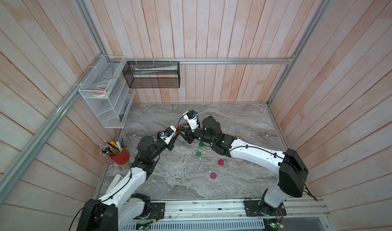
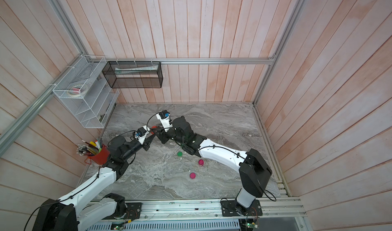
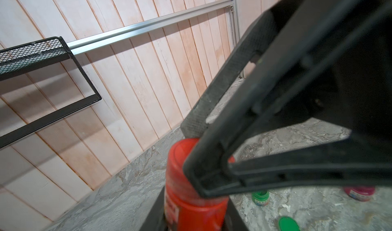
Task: Close the paint jar lid
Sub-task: Screw the lid onto the paint jar.
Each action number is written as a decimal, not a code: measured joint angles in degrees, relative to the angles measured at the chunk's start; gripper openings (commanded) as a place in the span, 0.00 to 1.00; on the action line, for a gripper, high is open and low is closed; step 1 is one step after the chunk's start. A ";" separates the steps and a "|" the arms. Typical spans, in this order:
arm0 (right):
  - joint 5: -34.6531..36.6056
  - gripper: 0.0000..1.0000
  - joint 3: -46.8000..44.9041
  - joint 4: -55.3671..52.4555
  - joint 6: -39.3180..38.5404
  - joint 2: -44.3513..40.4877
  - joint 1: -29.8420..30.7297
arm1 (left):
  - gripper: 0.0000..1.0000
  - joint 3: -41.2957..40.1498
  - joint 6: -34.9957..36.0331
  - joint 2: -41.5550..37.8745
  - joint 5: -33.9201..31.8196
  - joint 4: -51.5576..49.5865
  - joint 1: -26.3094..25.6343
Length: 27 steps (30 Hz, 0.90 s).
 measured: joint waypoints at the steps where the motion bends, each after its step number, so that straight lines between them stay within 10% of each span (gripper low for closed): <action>1: 0.22 0.32 0.00 0.26 0.42 0.02 0.07 | 0.27 0.00 0.00 0.00 -0.26 0.04 -0.04; 12: 3.61 0.58 -6.54 0.57 0.83 -3.69 0.39 | 0.27 0.02 0.87 1.18 -0.66 1.49 -1.09; 27: 0.33 0.58 -23.96 4.17 -7.89 -23.85 -4.15 | 0.27 0.24 0.81 2.47 11.06 1.55 -1.09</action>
